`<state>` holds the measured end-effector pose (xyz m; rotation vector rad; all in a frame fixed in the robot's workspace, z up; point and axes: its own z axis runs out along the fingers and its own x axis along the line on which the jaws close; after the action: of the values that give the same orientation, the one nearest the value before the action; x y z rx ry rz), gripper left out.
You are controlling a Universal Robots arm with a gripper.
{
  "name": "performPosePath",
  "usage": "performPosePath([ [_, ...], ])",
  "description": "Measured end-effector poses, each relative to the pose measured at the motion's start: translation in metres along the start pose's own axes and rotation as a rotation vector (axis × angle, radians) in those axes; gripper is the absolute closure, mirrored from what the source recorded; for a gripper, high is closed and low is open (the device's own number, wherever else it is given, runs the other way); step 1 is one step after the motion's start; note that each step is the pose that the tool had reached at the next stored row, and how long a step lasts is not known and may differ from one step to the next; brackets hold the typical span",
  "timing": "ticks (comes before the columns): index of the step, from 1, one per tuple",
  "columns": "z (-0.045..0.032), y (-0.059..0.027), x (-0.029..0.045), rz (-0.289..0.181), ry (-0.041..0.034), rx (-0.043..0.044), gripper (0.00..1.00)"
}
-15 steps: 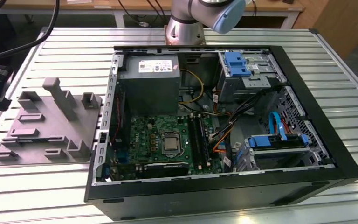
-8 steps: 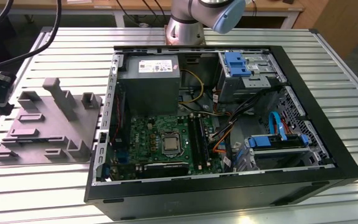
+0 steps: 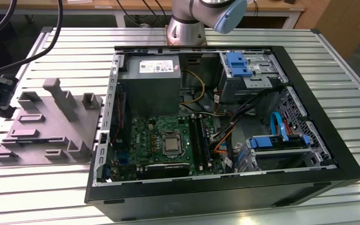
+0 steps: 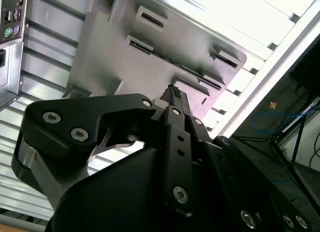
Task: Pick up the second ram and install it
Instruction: 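Pick up the second ram and move it above second insertion slot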
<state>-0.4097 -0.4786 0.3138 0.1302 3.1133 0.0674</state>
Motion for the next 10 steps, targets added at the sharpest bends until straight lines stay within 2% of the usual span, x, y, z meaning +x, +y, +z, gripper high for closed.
performPosePath([
  [10, 0.0001, 0.0, 0.0, 0.0, 0.0, 0.0, 0.9],
])
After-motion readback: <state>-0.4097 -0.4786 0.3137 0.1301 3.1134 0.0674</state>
